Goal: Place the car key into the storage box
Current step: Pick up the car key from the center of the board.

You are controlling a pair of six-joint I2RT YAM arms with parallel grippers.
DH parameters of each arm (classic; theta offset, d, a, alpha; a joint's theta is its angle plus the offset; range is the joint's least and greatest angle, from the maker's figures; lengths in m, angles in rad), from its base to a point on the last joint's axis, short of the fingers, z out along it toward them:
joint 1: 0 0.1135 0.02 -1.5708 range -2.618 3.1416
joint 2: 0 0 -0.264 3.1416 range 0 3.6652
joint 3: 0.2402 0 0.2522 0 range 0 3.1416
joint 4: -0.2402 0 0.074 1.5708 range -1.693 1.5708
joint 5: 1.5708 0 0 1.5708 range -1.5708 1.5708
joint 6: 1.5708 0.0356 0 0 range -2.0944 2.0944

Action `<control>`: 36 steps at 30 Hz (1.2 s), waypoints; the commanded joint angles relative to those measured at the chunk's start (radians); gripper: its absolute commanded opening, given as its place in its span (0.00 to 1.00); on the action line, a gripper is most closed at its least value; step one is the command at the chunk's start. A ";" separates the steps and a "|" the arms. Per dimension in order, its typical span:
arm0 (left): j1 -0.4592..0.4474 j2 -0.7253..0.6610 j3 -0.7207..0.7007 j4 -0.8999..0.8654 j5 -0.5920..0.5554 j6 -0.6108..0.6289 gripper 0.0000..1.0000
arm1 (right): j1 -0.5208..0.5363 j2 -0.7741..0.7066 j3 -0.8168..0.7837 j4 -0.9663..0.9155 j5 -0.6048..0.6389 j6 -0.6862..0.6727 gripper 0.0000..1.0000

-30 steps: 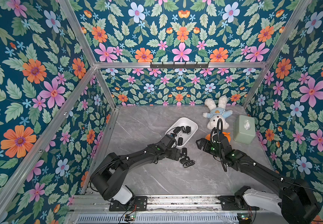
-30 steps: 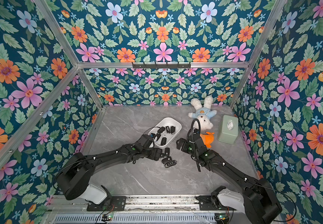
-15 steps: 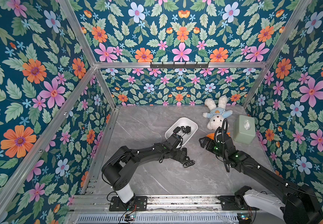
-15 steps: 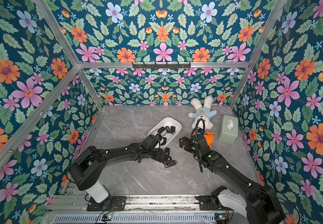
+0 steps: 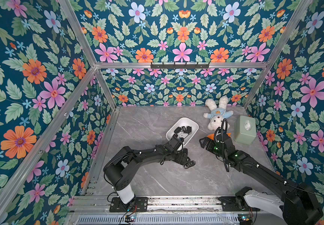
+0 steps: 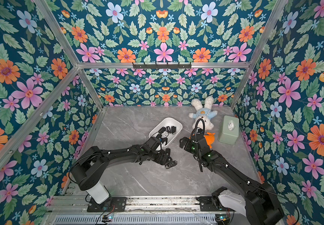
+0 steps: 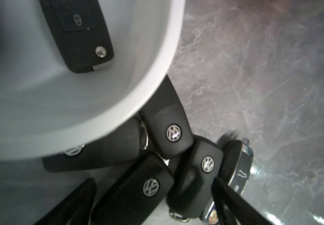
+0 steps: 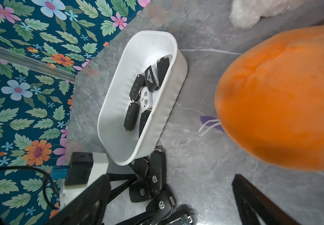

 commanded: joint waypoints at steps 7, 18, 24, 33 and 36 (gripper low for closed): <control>-0.003 -0.040 -0.023 -0.038 0.046 -0.026 0.97 | 0.000 0.017 0.013 0.025 -0.001 0.009 0.99; -0.004 -0.090 0.010 -0.196 -0.174 0.030 0.90 | 0.000 0.031 0.012 0.024 -0.010 0.013 0.99; -0.009 -0.095 0.014 -0.246 -0.180 0.102 0.86 | 0.000 0.042 0.014 0.030 -0.013 0.016 0.99; -0.032 -0.055 0.024 -0.253 -0.141 0.152 0.85 | -0.001 0.052 0.022 0.024 -0.013 0.018 0.99; -0.034 -0.029 0.030 -0.253 -0.140 0.154 0.84 | 0.000 0.058 0.031 0.021 -0.014 0.018 0.99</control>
